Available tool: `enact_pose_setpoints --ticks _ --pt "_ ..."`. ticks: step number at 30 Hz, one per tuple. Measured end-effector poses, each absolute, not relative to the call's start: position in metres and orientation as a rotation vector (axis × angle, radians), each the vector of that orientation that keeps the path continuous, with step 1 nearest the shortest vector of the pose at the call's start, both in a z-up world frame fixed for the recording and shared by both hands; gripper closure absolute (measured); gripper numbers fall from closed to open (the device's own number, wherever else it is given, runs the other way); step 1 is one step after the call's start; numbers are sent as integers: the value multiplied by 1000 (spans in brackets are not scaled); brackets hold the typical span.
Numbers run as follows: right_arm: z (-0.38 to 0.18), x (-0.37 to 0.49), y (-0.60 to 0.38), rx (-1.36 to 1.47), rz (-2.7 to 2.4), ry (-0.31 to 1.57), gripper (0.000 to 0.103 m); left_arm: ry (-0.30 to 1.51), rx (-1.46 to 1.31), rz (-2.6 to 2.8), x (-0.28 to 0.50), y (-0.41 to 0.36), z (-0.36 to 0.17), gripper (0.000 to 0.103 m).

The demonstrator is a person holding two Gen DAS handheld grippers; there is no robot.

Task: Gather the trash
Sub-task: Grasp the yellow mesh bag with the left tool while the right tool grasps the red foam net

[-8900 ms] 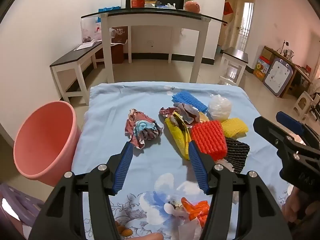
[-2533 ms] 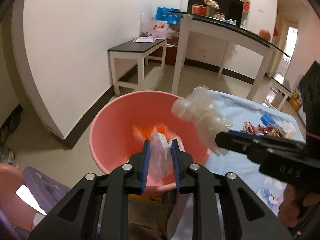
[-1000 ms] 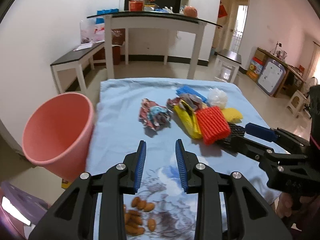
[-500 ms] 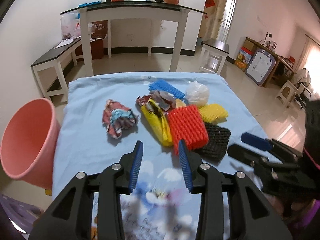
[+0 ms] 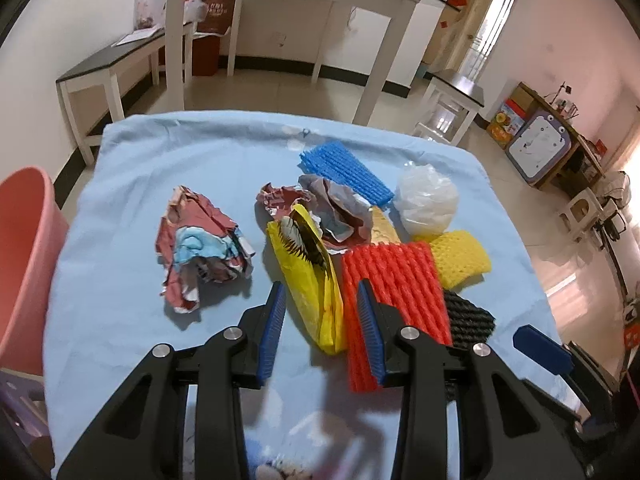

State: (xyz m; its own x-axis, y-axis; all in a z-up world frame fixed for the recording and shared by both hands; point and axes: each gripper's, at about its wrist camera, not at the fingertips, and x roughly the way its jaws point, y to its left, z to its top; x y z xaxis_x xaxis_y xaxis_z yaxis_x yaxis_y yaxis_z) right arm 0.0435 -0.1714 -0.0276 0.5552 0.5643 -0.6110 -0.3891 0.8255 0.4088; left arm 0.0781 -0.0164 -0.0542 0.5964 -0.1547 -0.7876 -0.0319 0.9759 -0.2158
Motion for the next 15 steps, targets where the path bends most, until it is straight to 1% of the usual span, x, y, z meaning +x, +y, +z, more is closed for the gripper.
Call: enact_pose_setpoints --ticks 7,8,10,13,15 --pt "-27 57 -162 273 649 833 38 968 -218 -28 86 -15 -70 67" --pt "-27 58 -160 275 660 837 38 967 -223 -27 85 -15 -70 74" --pt "-28 61 -158 280 675 845 38 964 -226 -28 85 -15 -70 84" --pt "-29 66 -152 290 696 870 38 934 -215 -34 80 -18 -64 90" --pt "-31 69 -152 306 697 884 38 918 -204 -31 77 -19 -61 91"
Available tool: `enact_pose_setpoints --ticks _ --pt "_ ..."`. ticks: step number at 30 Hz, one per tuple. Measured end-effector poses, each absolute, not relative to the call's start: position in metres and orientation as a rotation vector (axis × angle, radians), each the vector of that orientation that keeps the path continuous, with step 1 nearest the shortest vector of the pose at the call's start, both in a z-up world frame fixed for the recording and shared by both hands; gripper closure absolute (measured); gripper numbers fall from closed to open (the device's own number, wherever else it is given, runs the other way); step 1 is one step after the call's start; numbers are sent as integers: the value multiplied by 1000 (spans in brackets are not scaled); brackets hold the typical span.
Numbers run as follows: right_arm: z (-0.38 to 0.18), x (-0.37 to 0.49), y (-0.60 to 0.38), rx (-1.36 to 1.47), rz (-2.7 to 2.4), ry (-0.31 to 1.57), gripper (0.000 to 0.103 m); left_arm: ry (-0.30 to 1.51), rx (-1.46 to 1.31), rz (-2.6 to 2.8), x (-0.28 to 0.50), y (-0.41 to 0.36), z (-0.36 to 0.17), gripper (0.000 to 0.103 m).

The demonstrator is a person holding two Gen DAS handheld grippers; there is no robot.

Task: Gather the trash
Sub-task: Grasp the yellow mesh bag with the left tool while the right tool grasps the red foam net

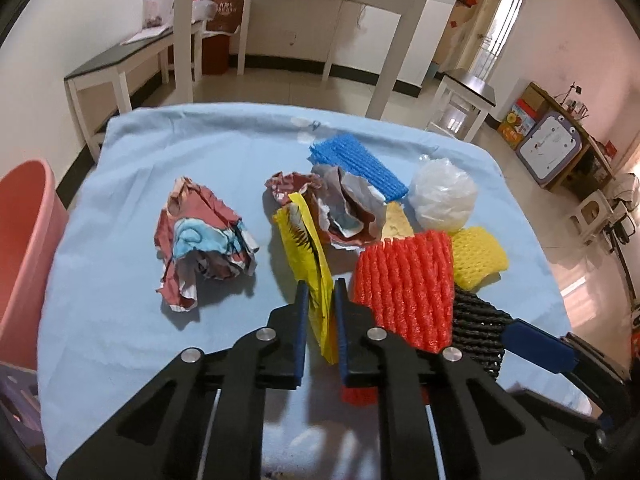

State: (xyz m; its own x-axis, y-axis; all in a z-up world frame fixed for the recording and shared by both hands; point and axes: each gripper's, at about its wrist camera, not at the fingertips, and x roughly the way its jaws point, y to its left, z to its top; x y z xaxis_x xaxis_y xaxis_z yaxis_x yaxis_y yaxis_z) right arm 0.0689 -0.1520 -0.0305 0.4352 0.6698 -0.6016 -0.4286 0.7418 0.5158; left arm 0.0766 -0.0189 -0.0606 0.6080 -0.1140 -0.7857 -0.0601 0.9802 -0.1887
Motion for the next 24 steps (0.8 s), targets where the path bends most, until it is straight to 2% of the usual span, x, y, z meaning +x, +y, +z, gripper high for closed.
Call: enact_pose_setpoints --ticks 8,10,14,17,19,24 --pt "-45 84 -149 406 711 983 39 889 -228 -69 64 -12 -53 92" --pt "-49 85 -145 404 691 1005 44 878 -228 -81 60 -10 -51 92" --pt "-53 83 -140 387 640 1018 49 851 -195 -88 49 -8 -43 92" --pt "-53 80 -133 344 607 1017 67 836 -187 -97 39 -6 -38 92" --pt "-53 77 -129 319 595 1019 86 822 -185 -100 31 -3 -34 92" --pt "-41 62 -128 273 579 972 92 793 -190 -107 14 8 -24 92"
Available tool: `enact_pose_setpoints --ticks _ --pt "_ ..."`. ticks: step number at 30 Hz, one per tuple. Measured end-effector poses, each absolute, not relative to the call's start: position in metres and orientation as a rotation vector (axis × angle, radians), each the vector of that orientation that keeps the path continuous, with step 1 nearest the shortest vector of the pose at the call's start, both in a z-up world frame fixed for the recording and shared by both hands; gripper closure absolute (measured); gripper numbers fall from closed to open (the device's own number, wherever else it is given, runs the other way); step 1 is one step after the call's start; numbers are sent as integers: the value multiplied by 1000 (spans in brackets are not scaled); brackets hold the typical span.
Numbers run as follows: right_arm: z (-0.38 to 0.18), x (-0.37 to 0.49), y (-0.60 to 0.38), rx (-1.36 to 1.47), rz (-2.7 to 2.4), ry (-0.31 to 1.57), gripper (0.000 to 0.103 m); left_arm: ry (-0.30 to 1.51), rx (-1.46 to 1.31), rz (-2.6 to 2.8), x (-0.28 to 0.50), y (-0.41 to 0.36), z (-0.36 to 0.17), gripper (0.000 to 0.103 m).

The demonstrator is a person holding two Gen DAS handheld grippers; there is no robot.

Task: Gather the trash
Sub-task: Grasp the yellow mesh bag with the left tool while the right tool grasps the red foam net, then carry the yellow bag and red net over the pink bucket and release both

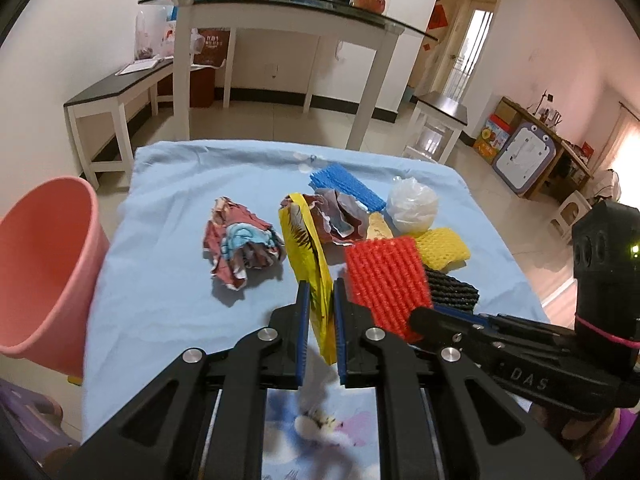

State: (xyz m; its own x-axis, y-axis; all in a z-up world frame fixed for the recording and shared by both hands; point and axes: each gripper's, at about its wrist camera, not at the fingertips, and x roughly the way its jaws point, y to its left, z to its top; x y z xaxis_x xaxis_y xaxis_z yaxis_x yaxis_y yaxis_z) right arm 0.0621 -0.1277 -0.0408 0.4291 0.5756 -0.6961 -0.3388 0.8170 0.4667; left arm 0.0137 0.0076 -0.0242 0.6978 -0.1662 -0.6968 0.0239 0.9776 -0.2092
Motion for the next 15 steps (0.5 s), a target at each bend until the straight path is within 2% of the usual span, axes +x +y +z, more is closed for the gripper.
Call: enact_pose_setpoints --ticks 15 --pt "17 39 -107 219 624 790 93 687 -192 -9 -26 59 10 92"
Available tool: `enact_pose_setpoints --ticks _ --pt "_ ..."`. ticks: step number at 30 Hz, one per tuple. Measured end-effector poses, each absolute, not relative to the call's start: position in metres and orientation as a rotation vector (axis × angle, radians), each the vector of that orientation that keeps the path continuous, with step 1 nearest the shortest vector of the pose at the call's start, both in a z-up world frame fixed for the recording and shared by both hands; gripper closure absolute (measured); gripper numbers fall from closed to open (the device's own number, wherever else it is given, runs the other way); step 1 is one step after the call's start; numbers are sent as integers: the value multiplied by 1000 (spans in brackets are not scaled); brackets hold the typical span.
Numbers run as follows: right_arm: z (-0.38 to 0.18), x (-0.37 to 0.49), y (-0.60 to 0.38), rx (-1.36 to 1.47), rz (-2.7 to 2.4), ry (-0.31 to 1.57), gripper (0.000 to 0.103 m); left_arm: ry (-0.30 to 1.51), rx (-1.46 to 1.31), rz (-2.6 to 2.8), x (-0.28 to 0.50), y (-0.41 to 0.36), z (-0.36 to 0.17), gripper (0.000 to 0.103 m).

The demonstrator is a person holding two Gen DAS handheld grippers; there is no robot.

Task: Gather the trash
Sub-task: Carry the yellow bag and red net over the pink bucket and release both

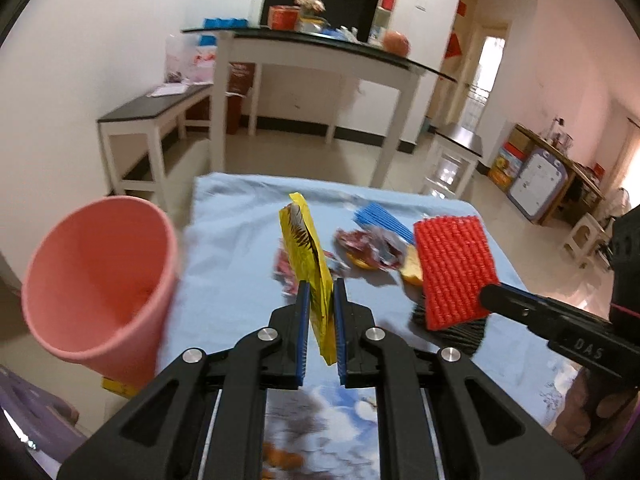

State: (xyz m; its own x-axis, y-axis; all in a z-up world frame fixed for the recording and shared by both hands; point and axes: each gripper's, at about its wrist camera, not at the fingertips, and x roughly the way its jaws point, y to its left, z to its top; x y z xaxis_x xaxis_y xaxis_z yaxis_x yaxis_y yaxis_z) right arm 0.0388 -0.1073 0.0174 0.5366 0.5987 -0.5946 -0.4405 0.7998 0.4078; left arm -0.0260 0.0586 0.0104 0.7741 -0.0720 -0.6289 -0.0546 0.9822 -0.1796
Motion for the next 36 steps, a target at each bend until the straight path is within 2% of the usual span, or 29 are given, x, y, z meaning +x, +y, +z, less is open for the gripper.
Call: enact_pose_setpoints --ticks 14,27,36 --pt "46 45 -3 133 810 740 93 590 -203 212 -61 140 39 92" --pt "45 56 88 30 909 731 93 594 -186 366 -67 185 29 92" --pt "22 65 134 -33 934 777 92 644 -205 439 -57 210 10 92"
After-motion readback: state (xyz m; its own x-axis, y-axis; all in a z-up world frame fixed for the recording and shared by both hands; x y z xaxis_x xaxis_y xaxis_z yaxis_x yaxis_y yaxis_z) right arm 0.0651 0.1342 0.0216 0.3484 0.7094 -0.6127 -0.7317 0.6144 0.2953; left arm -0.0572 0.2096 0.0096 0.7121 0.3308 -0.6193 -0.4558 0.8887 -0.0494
